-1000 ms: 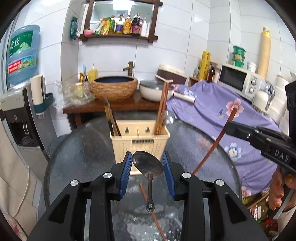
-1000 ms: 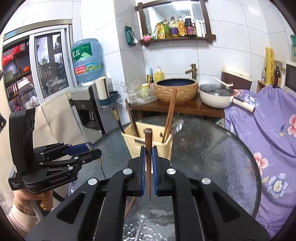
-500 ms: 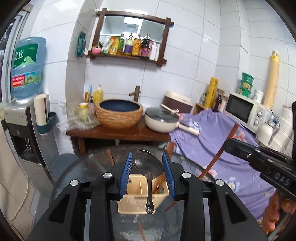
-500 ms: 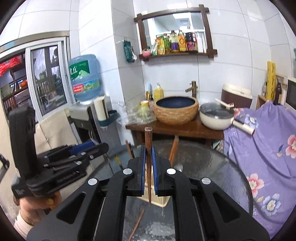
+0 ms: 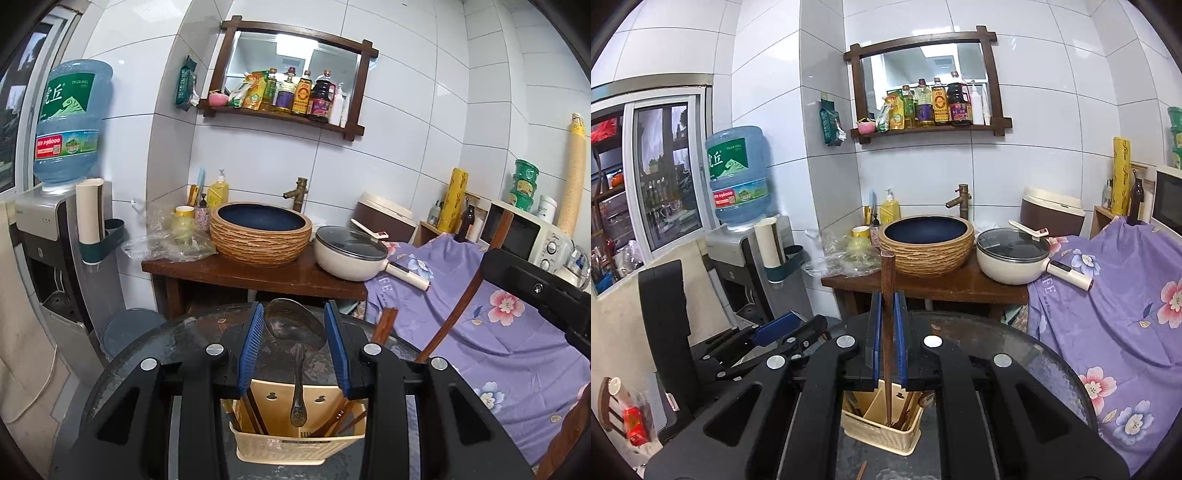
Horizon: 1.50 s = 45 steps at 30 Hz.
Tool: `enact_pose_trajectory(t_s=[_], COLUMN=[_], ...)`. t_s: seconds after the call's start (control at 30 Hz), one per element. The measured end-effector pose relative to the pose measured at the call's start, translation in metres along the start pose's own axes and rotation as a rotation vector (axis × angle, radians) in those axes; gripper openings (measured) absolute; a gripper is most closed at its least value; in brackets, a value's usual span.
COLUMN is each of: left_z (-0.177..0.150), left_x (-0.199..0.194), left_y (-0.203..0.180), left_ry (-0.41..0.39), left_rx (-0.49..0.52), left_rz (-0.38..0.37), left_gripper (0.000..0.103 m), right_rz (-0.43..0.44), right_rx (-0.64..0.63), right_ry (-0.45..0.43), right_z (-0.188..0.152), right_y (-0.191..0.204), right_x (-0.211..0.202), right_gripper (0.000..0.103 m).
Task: Organize utensils
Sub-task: 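Lower the spoon into the holder and open the left tool while the right lowers the chopstick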
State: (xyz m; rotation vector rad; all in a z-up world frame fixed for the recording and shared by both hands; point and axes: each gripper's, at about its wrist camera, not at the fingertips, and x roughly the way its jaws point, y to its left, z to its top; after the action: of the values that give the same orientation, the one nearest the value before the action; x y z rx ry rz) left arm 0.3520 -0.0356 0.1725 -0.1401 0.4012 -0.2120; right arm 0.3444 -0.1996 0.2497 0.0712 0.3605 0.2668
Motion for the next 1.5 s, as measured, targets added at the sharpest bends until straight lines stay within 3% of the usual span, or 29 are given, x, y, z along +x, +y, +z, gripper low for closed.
enact_pose_trajectory(t_s=[0.3, 0.77, 1.1, 1.4, 1.5], left_z=[-0.032, -0.074, -0.089, -0.094, -0.094], left_x=[0.016, 0.038, 0.048, 0.045, 0.038], left_y=[0.003, 0.007, 0.010, 0.009, 0.006], left_ry=[0.002, 0.085, 0.140, 0.142, 0.120], left_rx=[0.020, 0.068, 0.093, 0.106, 0.120], left_rz=[0.043, 0.060, 0.061, 0.051, 0.049], left_gripper=[0.033, 0.033, 0.034, 0.034, 0.047], right_rz=[-0.018, -0.003, -0.017, -0.024, -0.028], right_rx=[0.031, 0.045, 0.039, 0.035, 0.049], right_ry=[0.033, 0.103, 0.091, 0.099, 0.104], right_z=[-0.041, -0.089, -0.092, -0.093, -0.093], right_y=[-0.013, -0.018, -0.022, -0.024, -0.028], right_x=[0.032, 0.058, 0.059, 0.059, 0.058], right_gripper=[0.008, 0.008, 0.008, 0.008, 0.012])
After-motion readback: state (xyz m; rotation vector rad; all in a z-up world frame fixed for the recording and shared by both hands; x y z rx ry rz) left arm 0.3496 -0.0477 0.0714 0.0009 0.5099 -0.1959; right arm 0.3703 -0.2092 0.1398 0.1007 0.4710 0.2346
